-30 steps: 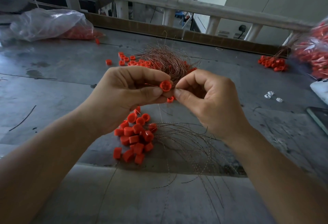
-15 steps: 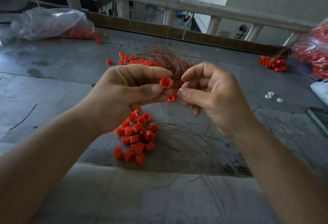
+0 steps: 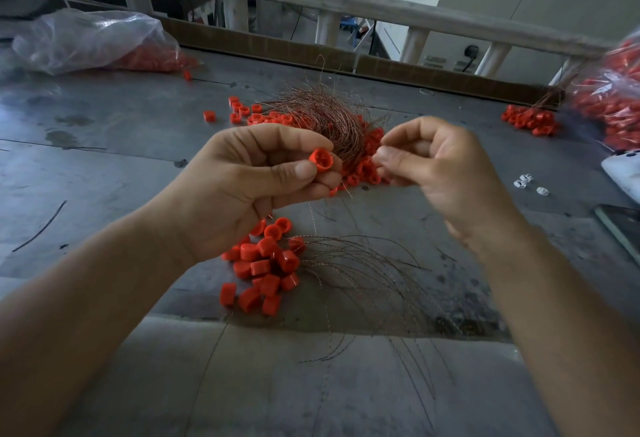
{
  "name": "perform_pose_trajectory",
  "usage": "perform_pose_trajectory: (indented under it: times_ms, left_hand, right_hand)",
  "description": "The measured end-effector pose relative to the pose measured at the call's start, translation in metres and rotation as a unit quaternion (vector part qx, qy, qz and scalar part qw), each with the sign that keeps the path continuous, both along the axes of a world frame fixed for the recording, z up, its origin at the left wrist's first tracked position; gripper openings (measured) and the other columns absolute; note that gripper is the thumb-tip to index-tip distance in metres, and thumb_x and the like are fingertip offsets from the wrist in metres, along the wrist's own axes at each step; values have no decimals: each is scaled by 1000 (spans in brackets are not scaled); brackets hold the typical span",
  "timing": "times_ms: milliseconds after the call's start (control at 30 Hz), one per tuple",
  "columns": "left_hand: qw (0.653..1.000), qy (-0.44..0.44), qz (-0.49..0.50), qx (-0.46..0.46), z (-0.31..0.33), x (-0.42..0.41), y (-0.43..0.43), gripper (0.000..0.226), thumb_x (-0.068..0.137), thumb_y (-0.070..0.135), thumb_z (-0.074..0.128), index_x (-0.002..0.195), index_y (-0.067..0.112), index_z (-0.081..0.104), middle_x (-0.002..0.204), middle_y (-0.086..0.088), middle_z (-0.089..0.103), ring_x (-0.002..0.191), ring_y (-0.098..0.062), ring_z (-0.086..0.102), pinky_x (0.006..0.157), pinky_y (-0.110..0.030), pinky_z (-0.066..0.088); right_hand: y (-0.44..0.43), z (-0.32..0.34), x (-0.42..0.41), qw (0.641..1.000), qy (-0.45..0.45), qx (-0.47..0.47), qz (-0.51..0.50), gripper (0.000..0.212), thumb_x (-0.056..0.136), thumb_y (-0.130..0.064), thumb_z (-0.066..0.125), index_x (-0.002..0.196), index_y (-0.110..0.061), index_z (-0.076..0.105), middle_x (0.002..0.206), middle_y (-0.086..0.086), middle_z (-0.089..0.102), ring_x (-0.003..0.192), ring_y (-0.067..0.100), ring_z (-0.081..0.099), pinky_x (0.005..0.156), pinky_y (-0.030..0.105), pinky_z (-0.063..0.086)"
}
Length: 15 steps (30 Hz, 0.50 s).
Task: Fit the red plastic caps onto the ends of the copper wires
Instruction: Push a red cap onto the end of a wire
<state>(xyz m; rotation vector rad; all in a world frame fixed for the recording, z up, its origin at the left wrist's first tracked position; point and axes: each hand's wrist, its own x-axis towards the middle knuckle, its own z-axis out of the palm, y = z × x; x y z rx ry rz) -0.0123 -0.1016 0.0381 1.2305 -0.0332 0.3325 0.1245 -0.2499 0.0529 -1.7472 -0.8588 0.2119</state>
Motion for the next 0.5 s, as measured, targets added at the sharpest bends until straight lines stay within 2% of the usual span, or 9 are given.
perform_pose_trajectory:
  times_ms: [67,133,233,400,500]
  left_hand:
    - [1000,0,7,-2,0,0,1,22,56,8,67,77,9,74,79,-7,72,73,-14,70,62,-18,54]
    - [1000,-1,13,-4,0,0,1,22,56,8,67,77,9,74,79,-7,72,74,-15,70,62,-18,54]
    - [1000,0,19,-10,0,-1,2,22,56,8,67,77,9,74,79,-8,72,74,-15,70,63,-18,54]
    - [1000,4,20,-12,0,-1,1,23,55,8,67,76,8,74,79,-8,72,73,-15,70,61,-18,54]
    - [1000,9,23,-7,0,-1,0,23,53,9,68,75,9,74,77,-7,72,72,-14,70,61,-18,54]
  right_hand:
    - [-3,-6,18,989,-100,-55,-91,14,81,-13,66,76,-24,59,69,-9,61,62,1,56,62,15,44]
    - [-3,-14,30,967,-173,-134,-133,6,82,-15,65,85,-20,64,71,-15,57,64,-3,52,64,13,41]
    - [-1,-29,39,951,-194,-210,-121,18,84,-13,62,101,-15,66,85,-7,59,78,7,55,76,20,42]
    - [9,-39,41,945,-230,-201,-117,14,84,-17,62,96,-16,69,87,-5,55,73,8,49,71,21,37]
    - [15,-44,42,939,-237,-225,-109,15,86,-19,61,99,-15,67,89,-3,55,78,11,50,73,23,39]
